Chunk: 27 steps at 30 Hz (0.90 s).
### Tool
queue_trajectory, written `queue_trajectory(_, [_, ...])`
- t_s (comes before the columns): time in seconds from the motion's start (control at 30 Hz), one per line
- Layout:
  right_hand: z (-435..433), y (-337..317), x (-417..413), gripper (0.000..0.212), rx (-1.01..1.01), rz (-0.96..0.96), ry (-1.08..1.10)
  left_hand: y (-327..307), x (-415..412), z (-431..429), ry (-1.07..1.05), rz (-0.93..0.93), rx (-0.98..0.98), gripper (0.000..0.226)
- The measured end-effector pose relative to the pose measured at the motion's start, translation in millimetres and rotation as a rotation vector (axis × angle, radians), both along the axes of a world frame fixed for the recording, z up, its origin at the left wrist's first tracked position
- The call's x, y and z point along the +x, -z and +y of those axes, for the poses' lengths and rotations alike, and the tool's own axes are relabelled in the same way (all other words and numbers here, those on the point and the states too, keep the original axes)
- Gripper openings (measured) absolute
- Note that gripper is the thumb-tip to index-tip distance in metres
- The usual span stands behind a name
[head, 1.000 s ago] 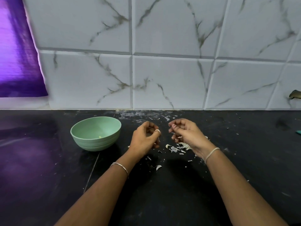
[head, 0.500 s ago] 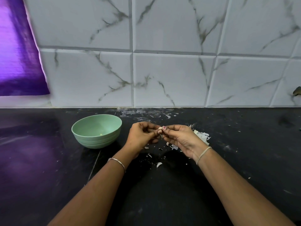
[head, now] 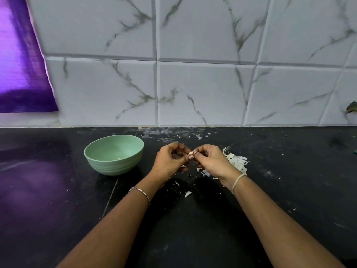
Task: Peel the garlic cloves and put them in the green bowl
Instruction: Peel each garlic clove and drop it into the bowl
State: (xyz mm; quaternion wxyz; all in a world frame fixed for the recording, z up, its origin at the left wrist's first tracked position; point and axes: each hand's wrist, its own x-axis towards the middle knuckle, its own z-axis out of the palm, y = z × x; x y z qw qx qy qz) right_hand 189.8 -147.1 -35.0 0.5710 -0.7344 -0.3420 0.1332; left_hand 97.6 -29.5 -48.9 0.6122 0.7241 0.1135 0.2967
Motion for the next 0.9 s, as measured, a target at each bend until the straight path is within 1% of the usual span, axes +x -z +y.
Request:
queue_trajectory(0.1, [1, -1, 1, 0.009, -0.077, -0.130, 0.046, 0, 0, -1, -0.002, -0.004, 0.031, 0.011])
queue_trajectory(0.23, [0, -2, 2, 0.008, -0.235, -0.395, 0.130, -1, 0, -5, -0.006, -0.029, 0.072, 0.009])
queue_trajectory(0.3, [-4, -1, 5, 0.009, -0.332, -0.519, 0.174, -4, -1, -6, 0.006, -0.072, 0.009, 0.009])
queue_trajectory(0.37, [-11, 0, 13, 0.011, -0.392, -0.590, 0.241, -7, -1, -7, 0.032, -0.128, -0.119, 0.009])
queue_trajectory(0.43, [-20, -4, 22, 0.011, -0.420, -0.579, 0.290, -10, -3, -6, 0.053, -0.142, -0.182, 0.007])
queue_trajectory(0.6, [-40, -9, 45, 0.015, -0.454, -0.535, 0.340, -9, -6, -7, 0.089, -0.038, -0.229, 0.012])
queue_trajectory(0.7, [-46, -8, 50, 0.005, -0.422, -0.552, 0.410, -10, -5, -9, 0.097, 0.036, -0.257, 0.015])
queue_trajectory(0.83, [-48, -11, 49, 0.021, -0.373, -0.507, 0.467, -11, -4, -13, 0.118, 0.097, -0.259, 0.018])
queue_trajectory(0.9, [-47, -9, 50, 0.023, -0.344, -0.525, 0.453, -12, -5, -14, 0.122, 0.100, -0.256, 0.018])
